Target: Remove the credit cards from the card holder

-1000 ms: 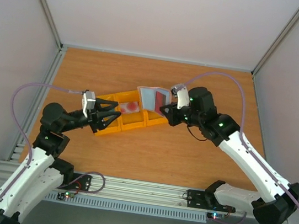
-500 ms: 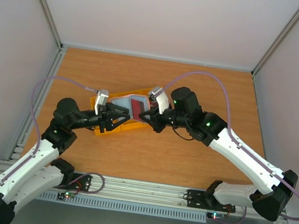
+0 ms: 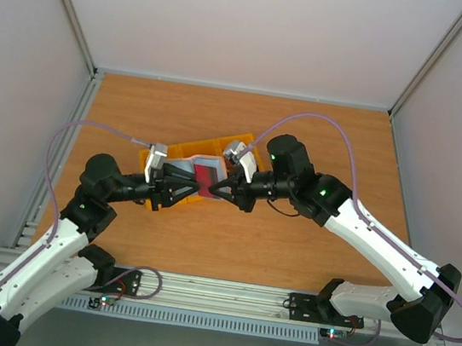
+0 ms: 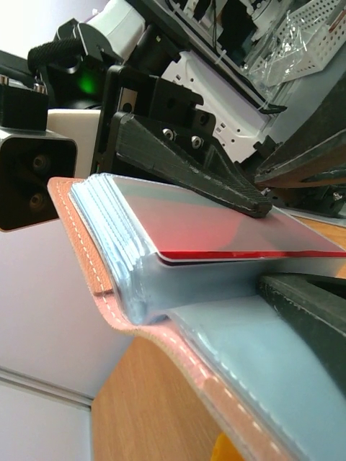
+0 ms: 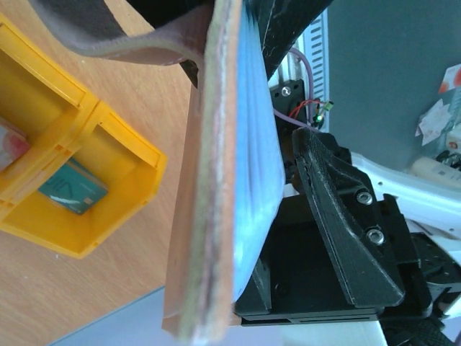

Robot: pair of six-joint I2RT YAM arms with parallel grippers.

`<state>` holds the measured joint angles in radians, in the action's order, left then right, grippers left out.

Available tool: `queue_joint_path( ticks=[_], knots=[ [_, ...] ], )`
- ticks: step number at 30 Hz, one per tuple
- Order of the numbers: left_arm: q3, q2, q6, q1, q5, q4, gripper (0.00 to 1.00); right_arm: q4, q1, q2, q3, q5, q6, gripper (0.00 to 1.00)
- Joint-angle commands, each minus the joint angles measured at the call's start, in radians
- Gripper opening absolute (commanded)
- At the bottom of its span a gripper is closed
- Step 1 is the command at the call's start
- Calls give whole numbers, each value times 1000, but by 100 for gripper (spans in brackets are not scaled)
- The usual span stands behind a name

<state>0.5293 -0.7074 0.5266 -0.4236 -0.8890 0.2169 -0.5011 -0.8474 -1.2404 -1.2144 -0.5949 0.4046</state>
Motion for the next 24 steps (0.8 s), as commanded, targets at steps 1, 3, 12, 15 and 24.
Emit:
queue_joint_path(
  ticks=[1,3,12,15,24],
  knots=[
    [9,-11,-17,-21,-13,58,31,70,-24,22,-16,-184,49,1],
    [6,-21,-16,-41,-2,71,22,96,-24,6,-14,-192,45,1],
    [16,-1,-51,-49,-7,32,0,130,44,45,46,-215,24,21],
    [12,-4,-55,-49,-8,47,0,144,85,64,67,-246,0,32],
    [22,7,-94,-49,-22,16,0,108,150,106,89,-306,7,22]
  ],
)
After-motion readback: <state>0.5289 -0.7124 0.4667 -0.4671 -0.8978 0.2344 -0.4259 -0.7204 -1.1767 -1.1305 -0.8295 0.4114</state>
